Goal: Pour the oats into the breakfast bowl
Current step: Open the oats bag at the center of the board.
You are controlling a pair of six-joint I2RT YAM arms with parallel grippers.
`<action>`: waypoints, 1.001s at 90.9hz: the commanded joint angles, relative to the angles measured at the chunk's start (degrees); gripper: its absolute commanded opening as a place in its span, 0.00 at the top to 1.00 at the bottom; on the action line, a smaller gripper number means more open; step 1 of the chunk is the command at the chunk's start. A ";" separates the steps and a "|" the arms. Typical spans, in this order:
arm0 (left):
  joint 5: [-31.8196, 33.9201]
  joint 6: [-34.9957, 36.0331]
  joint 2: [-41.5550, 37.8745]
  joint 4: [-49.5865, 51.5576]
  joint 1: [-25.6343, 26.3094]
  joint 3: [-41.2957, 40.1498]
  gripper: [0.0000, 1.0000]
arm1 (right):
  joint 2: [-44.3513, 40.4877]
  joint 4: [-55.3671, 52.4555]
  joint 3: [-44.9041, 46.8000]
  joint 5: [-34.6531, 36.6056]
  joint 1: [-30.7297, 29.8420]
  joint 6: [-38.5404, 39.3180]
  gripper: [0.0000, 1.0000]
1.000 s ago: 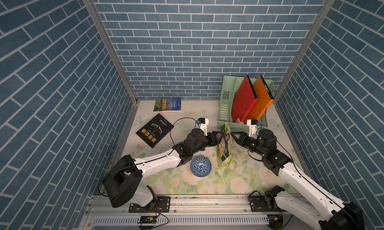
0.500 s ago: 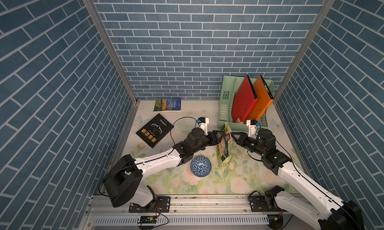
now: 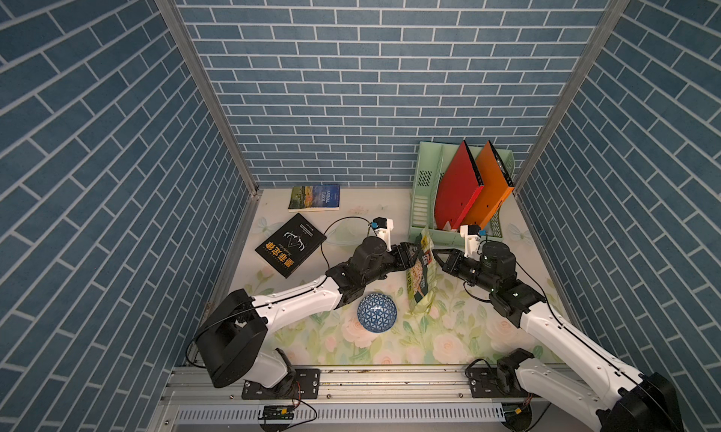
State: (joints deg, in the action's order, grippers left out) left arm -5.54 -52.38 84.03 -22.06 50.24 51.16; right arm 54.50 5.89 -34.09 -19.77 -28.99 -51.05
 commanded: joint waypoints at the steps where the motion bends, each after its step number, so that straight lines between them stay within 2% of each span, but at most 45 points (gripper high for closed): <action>1: 0.29 1.82 0.76 2.02 0.39 2.33 0.39 | 1.12 0.52 -1.45 -0.97 -1.64 1.65 0.98; 56: 0.27 2.08 2.28 2.56 0.39 4.22 0.46 | 4.71 2.11 -4.14 1.75 -6.24 0.99 1.00; 68: 1.78 2.16 2.87 3.66 0.39 4.89 0.56 | 4.61 2.03 -4.15 2.10 -6.34 0.93 1.00; 91: 1.78 1.71 3.98 4.06 0.50 4.88 0.64 | 4.85 2.13 -3.86 2.15 -6.33 0.83 1.00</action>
State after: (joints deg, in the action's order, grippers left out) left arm -4.29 -51.09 87.02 -18.72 50.30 54.83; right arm 58.98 7.68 -36.82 -17.28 -34.63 -51.00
